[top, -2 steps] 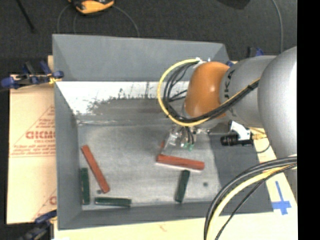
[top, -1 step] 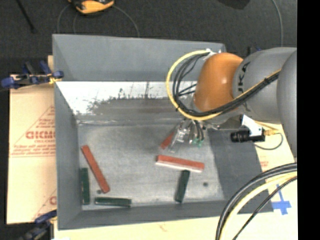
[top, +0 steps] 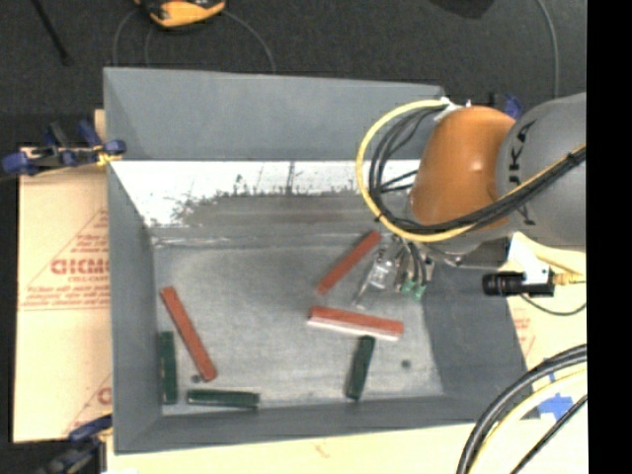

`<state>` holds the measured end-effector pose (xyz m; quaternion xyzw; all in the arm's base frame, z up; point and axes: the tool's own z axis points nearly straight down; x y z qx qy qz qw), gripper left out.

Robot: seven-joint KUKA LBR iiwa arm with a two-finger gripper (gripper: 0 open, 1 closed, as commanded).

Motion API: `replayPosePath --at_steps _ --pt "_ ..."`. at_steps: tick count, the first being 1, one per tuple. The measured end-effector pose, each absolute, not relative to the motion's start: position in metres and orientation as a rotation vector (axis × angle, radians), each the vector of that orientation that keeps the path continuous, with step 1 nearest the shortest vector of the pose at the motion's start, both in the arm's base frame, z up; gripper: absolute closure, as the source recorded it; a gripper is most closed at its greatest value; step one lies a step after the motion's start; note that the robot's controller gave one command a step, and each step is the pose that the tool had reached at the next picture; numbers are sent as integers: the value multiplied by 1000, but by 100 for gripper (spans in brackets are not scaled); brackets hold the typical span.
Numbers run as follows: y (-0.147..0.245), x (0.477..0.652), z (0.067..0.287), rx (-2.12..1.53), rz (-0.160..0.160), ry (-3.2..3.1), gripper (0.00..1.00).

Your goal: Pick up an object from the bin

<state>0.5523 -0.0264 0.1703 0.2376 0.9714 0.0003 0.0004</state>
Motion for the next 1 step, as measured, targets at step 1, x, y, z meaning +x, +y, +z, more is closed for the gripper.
replayPosePath --at_steps 1 --pt "-13 586 174 757 0 3046 100"
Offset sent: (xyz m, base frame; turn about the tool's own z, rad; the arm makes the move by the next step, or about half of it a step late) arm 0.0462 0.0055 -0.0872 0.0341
